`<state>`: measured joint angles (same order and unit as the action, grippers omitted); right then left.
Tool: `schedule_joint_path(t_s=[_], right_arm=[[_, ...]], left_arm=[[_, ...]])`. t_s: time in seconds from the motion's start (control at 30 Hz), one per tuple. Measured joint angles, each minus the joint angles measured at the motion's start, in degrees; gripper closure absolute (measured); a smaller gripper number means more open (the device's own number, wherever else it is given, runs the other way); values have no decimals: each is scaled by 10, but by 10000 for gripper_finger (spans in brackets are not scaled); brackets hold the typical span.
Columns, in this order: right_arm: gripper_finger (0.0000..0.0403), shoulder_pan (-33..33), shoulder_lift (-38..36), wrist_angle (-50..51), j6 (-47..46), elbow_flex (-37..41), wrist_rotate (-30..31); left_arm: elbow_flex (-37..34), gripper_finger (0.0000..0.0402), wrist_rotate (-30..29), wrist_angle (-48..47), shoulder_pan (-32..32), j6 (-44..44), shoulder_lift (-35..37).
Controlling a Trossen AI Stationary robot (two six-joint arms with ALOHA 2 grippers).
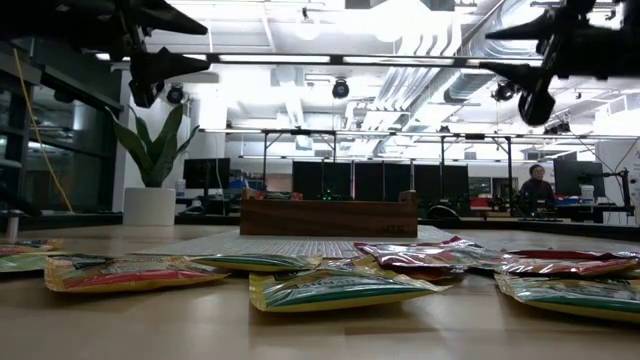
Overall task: Pick & Place Tea
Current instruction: Put the red tea bag into the left section of the wooden organizer
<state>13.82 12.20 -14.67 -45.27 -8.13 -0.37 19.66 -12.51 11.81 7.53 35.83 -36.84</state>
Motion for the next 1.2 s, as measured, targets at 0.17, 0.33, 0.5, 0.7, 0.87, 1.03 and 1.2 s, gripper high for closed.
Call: schedule_joint_path(t_s=[0.17, 0.33, 0.5, 0.7, 0.87, 1.03, 1.2], right_arm=[[238, 0, 62, 109, 37, -103, -1], [238, 0, 171, 275, 42, -224, -20], [238, 0, 298, 417, -30, -309, -79], [238, -20, 416, 434, -95, -334, -190], [238, -65, 478, 433, -143, -334, -196], [238, -123, 522, 431, -195, -334, -153], [238, -193, 565, 393, -252, -329, -90]], left_arm=[[0, 197, 5, 0, 0, 0, 0], [0, 197, 5, 0, 0, -7, 0], [0, 197, 5, -13, 0, -9, 0], [0, 197, 5, -22, 0, -9, 0], [0, 197, 6, -30, 0, -9, 0], [0, 197, 6, -30, 0, -8, 0], [0, 197, 6, -30, 0, -9, 0]])
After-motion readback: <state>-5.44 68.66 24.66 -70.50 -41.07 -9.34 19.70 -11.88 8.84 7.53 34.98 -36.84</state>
